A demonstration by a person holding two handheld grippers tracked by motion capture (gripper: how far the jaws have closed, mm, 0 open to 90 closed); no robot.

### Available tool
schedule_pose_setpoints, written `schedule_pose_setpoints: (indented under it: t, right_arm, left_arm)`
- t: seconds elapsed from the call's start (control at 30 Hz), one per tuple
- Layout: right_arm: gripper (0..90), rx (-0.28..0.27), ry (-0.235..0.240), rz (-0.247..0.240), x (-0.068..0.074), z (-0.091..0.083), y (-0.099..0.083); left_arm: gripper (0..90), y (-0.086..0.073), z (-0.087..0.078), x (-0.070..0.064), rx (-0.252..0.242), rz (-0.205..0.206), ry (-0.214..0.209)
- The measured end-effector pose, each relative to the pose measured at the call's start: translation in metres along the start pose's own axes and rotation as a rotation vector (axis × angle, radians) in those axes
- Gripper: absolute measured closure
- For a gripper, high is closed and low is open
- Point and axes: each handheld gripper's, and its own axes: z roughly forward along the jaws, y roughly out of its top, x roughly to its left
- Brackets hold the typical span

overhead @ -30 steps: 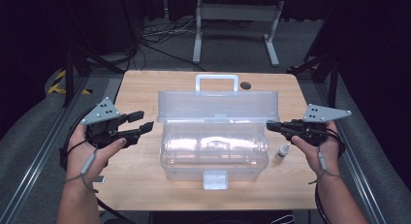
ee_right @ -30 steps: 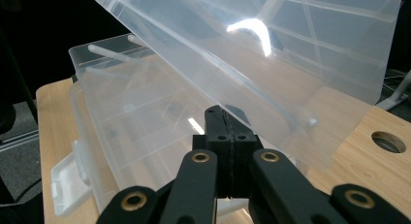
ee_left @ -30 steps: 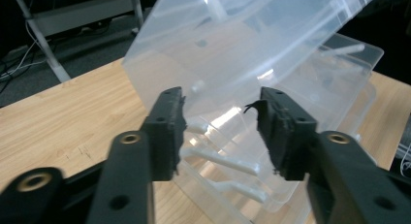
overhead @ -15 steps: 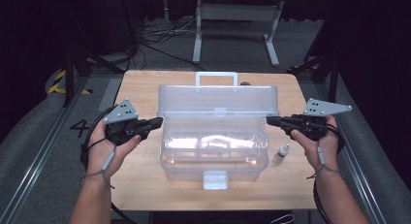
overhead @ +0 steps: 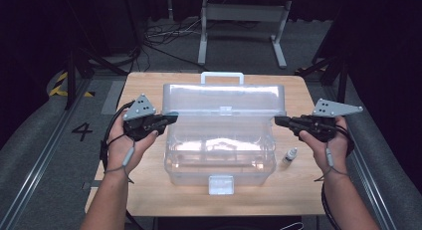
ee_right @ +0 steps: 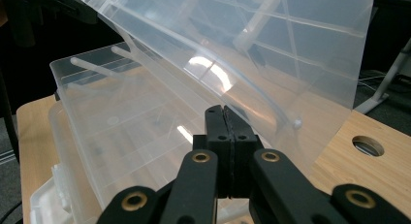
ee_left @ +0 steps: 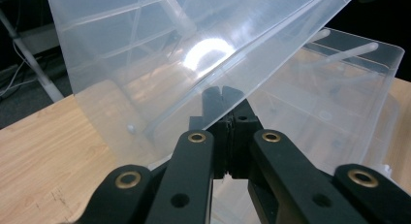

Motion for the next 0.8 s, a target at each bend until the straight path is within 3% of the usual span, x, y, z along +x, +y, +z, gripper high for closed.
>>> schedule_pose_setpoints:
  t: [0.47, 0.8]
  right_arm:
    - [90.0, 0.01, -0.038, -0.016, -0.004, 0.003, 0.006]
    - [90.0, 0.017, -0.07, -0.024, -0.01, 0.004, 0.016]
  left_arm:
    - [87.9, 0.004, 0.004, 0.01, -0.043, -0.022, 0.013]
    - [85.3, 0.011, 0.01, 0.016, -0.075, -0.012, 0.039]
